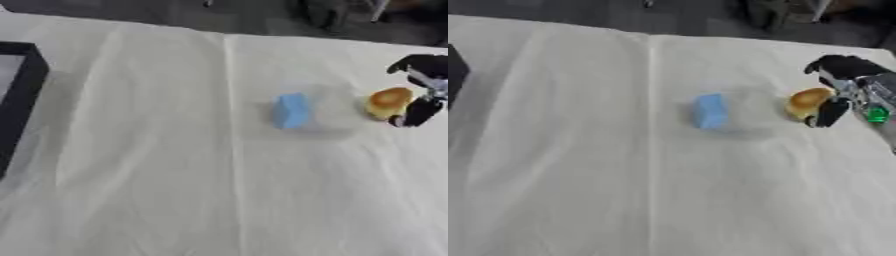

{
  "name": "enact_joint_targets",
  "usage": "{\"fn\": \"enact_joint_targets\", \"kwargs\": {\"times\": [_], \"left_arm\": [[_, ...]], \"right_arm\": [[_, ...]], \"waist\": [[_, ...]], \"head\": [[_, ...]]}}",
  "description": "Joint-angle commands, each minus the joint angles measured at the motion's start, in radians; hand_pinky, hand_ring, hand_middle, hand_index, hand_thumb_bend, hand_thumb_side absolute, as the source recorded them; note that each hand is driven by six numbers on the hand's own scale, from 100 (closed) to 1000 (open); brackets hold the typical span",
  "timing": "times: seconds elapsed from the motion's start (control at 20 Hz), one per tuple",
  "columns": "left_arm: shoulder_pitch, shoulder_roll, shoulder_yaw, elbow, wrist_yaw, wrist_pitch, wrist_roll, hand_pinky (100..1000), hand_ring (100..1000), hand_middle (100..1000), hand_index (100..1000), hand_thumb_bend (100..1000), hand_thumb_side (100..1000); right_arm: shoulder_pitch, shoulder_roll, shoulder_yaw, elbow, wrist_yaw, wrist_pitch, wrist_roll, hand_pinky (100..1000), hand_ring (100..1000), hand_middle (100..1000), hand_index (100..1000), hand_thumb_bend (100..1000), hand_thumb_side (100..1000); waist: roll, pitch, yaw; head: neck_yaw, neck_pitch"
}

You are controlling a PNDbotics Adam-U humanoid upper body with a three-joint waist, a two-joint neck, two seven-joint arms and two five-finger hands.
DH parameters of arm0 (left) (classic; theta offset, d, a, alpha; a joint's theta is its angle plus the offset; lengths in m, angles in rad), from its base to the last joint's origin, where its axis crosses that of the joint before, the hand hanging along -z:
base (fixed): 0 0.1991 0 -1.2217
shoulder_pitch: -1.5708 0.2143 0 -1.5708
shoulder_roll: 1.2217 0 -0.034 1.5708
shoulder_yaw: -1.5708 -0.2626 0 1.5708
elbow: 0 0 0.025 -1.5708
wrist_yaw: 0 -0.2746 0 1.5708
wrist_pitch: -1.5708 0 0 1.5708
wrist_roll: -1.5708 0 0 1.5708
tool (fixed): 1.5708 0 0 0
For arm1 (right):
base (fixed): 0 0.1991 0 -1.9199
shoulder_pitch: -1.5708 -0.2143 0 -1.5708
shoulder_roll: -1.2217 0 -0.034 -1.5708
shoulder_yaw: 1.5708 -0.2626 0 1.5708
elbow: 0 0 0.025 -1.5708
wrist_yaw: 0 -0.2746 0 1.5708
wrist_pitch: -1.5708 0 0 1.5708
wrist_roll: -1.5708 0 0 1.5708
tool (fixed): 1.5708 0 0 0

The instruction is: Pick up the objects with one hand, pass them to the other hand, and then place them into the box on the other side of the table.

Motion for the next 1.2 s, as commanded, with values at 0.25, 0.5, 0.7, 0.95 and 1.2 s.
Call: {"fn": "enact_joint_targets", "kwargs": {"times": [0.25,0.5,0.7,0.95,1.2], "left_arm": [[-0.006,0.012,0.015,-0.017,-0.003,-0.017,0.013,963,526,709,862,493,805],[-0.005,0.007,0.015,-0.017,-0.005,-0.019,0.018,963,525,707,860,493,806],[-0.008,0.003,0.016,-0.017,-0.009,-0.030,0.018,962,524,707,860,493,803],[-0.013,0.000,0.020,-0.017,-0.013,-0.045,0.021,962,523,704,858,493,798],[-0.007,-0.003,0.023,-0.017,-0.015,-0.051,0.031,963,522,702,856,492,798]], "right_arm": [[0.004,-0.030,-0.034,0.032,0.081,0.000,0.009,1000,964,944,918,463,100],[0.001,-0.020,-0.036,0.064,0.089,0.015,-0.063,1000,949,928,912,425,100],[0.005,-0.014,-0.040,0.093,0.111,0.034,-0.118,1000,947,926,909,407,100],[0.010,-0.010,-0.040,0.121,0.132,0.040,-0.132,1000,953,934,910,402,100],[0.019,-0.002,-0.050,0.144,0.156,0.052,-0.130,1000,956,937,910,395,100]], "waist": [[0.010,-0.005,0.010],[0.014,0.006,0.021],[0.017,0.015,0.034],[0.018,0.024,0.048],[0.015,0.033,0.063]], "head": [[-0.019,-0.017],[-0.033,-0.026],[-0.049,-0.034],[-0.063,-0.044],[-0.075,-0.056]]}}
